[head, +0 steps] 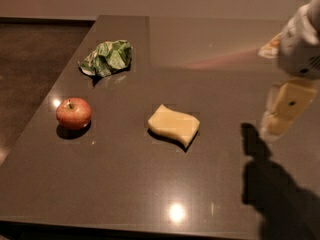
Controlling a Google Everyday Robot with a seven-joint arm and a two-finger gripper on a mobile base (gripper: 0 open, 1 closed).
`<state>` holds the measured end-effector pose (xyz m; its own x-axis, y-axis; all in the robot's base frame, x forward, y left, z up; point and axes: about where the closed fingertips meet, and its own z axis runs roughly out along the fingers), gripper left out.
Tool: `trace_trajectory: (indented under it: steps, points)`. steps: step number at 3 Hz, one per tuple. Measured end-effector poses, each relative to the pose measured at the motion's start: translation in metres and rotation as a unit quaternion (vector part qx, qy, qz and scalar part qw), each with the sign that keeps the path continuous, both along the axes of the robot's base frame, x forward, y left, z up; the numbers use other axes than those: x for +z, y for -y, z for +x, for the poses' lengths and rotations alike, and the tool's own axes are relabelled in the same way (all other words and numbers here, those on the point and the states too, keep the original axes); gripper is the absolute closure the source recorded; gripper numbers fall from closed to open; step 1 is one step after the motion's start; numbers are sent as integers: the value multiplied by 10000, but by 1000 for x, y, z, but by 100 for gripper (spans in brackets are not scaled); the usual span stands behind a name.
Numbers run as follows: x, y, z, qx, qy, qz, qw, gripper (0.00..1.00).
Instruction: Move sponge near green jalapeno chip bag
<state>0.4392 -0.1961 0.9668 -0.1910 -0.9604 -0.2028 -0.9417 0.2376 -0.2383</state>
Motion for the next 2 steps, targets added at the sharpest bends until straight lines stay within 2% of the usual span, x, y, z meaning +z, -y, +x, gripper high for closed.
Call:
trace_trajectory:
  steps: [1,2]
  points:
    - [-32,-46,7,303,8,-86,9995,0]
    - [-67,-84,20,464,-7,-186,9987,0]
